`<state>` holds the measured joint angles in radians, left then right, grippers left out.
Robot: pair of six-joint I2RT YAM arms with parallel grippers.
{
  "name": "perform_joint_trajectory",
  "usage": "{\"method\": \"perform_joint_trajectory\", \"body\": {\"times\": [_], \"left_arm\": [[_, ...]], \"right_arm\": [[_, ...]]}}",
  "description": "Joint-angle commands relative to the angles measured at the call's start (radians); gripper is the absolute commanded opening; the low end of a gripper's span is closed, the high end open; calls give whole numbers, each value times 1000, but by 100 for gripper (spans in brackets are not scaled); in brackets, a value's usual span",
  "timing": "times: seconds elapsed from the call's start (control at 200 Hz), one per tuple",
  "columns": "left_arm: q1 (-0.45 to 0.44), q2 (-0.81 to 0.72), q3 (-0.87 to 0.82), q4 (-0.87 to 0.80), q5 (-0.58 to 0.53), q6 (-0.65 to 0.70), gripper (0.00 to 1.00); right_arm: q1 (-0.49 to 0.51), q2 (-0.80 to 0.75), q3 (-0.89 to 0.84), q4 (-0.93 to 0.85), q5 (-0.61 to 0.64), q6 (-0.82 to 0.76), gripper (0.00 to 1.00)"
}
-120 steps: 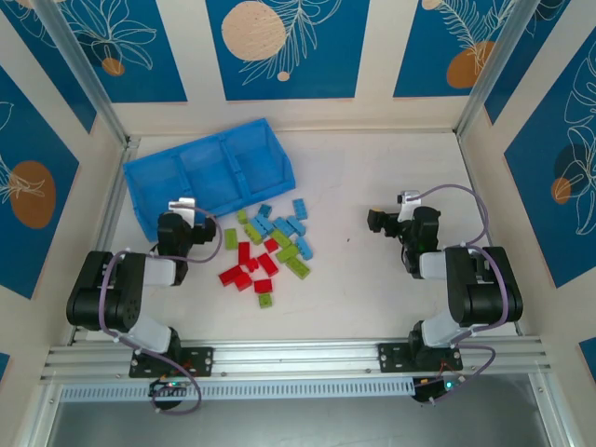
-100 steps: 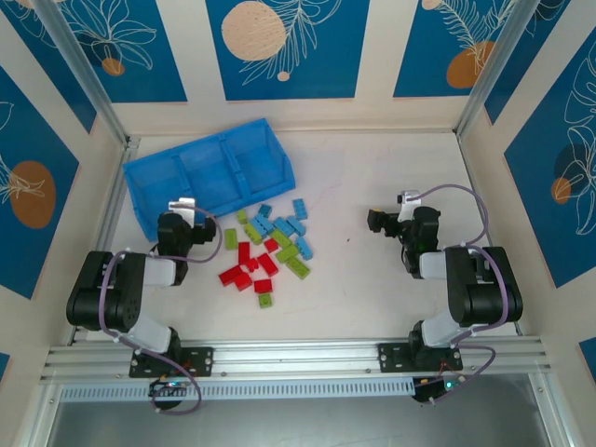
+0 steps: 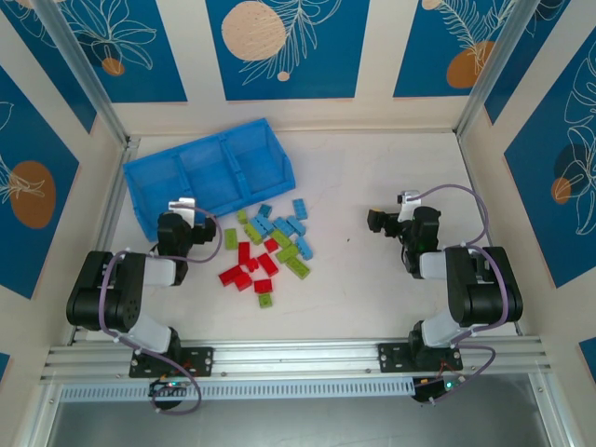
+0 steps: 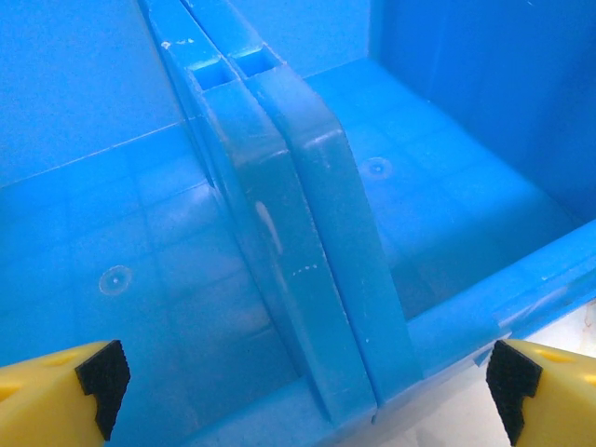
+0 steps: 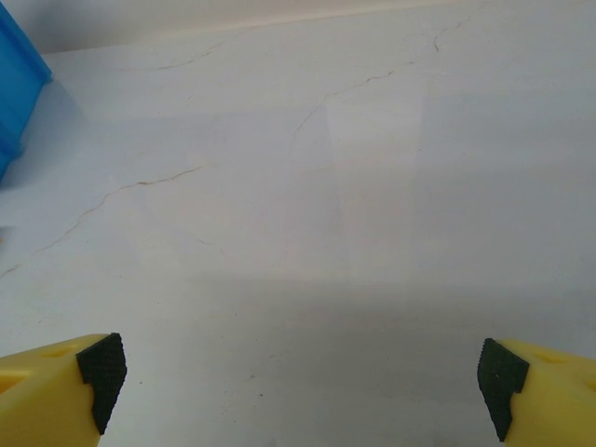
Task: Sort the legos into containers by color
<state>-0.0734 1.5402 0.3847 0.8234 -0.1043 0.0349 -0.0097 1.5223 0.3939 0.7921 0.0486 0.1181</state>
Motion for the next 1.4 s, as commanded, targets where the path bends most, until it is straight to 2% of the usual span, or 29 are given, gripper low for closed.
{"method": "perform_joint_trajectory", "body": {"times": [0.0, 0.075, 0.16, 0.22, 0.245, 0.325, 0.37, 0.44, 0.58, 0.645, 0.74, 0.895, 0.97, 1.04, 1.085, 1.275, 1.395], "left_arm": [[-5, -10, 8, 22, 17, 6, 100], [-7, -56, 13, -23, 7, 8, 100], [-28, -160, 5, -112, -90, -12, 100], [-37, -273, 53, -314, -180, -88, 100], [-40, -318, 80, -409, -207, -132, 100], [-53, -427, 169, -679, -256, -269, 100], [-64, -476, 227, -824, -250, -354, 99], [-98, -531, 311, -1025, -180, -457, 95], [-245, -538, 453, -1347, -83, -550, 90], [-303, -530, 471, -1420, -45, -580, 88], [-342, -525, 432, -1428, 37, -645, 83], [-379, -473, 376, -1397, 125, -743, 66], [-433, -437, 374, -1418, 97, -743, 65], [-471, -398, 388, -1489, 6, -726, 61], [-479, -380, 387, -1514, -14, -714, 59], [-480, -327, 362, -1484, 64, -775, 65], [-479, -298, 344, -1496, 10, -815, 70]], "right_arm": [[9, -103, 29, -75, 75, 4, 99], [34, -276, 90, -356, 189, 72, 99], [52, -451, 183, -719, 243, 283, 99], [58, -527, 274, -1000, 213, 439, 99], [66, -548, 310, -1083, 162, 464, 100], [133, -591, 361, -1213, 26, 474, 99], [203, -600, 380, -1248, -9, 473, 99], [343, -580, 419, -1307, -24, 462, 99], [604, -452, 541, -1427, -49, 454, 99], [710, -398, 582, -1460, -10, 459, 99], [824, -344, 602, -1459, 66, 480, 100], [869, -286, 612, -1424, 59, 505, 100], [872, -270, 621, -1435, 79, 514, 100], [875, -270, 618, -1437, 92, 522, 100], [878, -271, 613, -1434, 97, 528, 100], [879, -262, 606, -1426, 109, 537, 100], [879, -253, 617, -1435, 118, 535, 100]]}}
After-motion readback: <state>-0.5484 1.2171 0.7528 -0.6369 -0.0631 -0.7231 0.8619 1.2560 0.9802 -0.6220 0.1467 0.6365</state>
